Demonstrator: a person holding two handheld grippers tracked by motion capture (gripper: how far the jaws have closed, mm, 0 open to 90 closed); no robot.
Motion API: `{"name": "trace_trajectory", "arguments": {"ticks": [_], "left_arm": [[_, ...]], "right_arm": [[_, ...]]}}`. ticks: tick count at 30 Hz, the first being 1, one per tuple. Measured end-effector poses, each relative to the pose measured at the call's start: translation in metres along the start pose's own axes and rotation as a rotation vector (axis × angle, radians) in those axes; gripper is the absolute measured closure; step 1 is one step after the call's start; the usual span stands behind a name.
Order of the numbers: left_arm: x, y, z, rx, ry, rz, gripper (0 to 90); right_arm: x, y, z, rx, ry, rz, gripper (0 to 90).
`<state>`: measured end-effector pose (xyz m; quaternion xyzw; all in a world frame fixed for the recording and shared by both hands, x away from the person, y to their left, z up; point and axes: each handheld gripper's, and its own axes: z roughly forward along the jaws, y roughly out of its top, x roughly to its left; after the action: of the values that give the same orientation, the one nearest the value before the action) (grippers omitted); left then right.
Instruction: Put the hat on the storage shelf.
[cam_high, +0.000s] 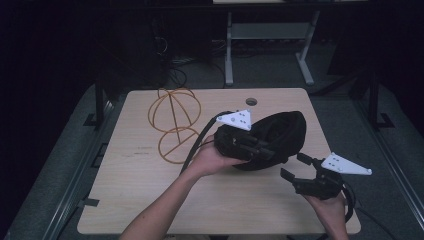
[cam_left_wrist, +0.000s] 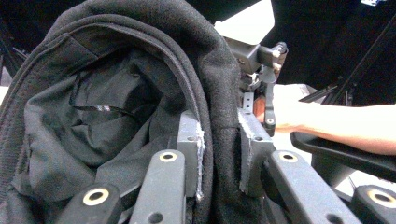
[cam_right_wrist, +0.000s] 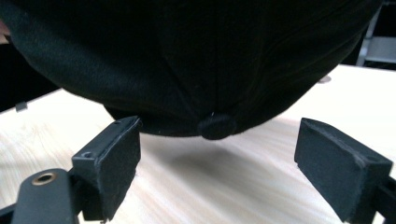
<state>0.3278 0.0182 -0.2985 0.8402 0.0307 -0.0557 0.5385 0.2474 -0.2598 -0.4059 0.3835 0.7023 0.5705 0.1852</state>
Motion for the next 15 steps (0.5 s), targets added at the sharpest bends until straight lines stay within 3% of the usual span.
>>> {"name": "trace_trajectory", "arguments": {"ticks": [7, 10, 15], "left_arm": [[-0.004, 0.003, -0.002, -0.026, -0.023, 0.003, 74.1], [-0.004, 0.003, -0.002, -0.031, -0.03, 0.002, 74.1], [-0.004, 0.004, -0.002, -0.05, -0.047, -0.002, 73.9]], "right_arm": [[0.002, 0.005, 0.008, -0.066, 0.025, 0.011, 15.6], [0.001, 0.006, 0.012, -0.087, 0.038, 0.015, 20.6], [0.0, 0.006, 0.015, -0.123, 0.053, 0.004, 36.8]]}}
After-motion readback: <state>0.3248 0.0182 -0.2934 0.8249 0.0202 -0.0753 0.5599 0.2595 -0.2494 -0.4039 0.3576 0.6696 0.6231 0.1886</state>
